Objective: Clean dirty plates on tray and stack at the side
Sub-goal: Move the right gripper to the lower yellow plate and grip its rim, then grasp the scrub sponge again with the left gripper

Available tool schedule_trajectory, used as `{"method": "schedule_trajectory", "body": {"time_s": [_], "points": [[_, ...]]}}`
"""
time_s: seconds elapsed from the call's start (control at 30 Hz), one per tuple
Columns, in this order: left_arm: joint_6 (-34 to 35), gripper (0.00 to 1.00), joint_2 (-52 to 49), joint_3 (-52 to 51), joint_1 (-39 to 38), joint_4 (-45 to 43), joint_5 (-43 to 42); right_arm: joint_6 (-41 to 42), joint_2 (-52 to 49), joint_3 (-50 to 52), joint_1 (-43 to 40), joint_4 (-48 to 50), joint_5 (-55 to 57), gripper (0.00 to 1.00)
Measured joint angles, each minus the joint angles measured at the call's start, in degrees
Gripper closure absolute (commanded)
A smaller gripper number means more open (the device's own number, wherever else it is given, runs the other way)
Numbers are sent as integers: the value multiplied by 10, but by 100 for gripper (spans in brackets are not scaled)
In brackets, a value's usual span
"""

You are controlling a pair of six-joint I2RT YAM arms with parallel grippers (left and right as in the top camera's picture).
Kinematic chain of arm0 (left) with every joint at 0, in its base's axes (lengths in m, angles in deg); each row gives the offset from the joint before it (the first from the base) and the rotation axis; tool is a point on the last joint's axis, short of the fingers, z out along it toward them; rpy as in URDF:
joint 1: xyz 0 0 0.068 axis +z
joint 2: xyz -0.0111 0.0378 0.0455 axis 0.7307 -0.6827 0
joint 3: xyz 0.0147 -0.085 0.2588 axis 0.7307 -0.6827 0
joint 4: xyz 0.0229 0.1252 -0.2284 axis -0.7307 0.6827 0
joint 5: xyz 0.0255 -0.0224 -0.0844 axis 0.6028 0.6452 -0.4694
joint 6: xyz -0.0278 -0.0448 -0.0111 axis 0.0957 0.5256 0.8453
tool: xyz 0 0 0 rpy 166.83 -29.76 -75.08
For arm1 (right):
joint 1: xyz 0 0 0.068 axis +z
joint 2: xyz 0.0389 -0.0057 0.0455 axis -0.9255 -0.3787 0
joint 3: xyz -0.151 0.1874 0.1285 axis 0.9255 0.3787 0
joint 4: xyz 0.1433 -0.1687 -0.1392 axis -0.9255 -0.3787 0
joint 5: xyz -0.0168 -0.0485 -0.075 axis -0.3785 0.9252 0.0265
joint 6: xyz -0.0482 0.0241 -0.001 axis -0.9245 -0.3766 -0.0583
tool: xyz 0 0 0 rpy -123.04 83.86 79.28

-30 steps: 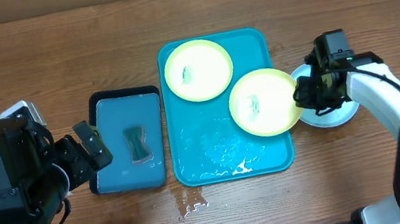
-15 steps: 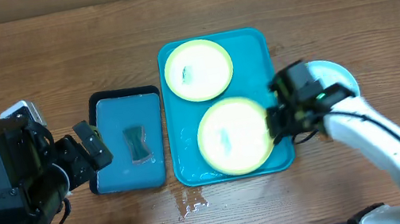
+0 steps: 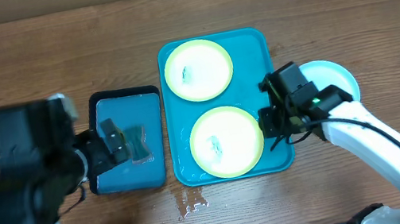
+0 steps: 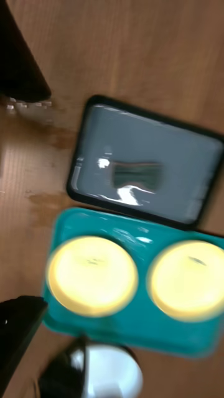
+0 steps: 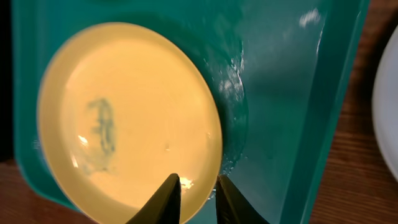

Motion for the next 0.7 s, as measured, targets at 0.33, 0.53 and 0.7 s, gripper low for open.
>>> {"method": "schedule_trajectory", "body": {"time_s": [0.33, 0.53, 0.7], "points": [[-10, 32, -125, -224, 0, -167, 11, 0, 104, -24, 0, -42, 1, 73], [9, 47, -247, -265, 0, -320, 22, 0, 104, -24, 0, -62, 1, 79], [10, 64, -326, -265, -4, -375, 22, 0, 104, -24, 0, -64, 2, 89]]}}
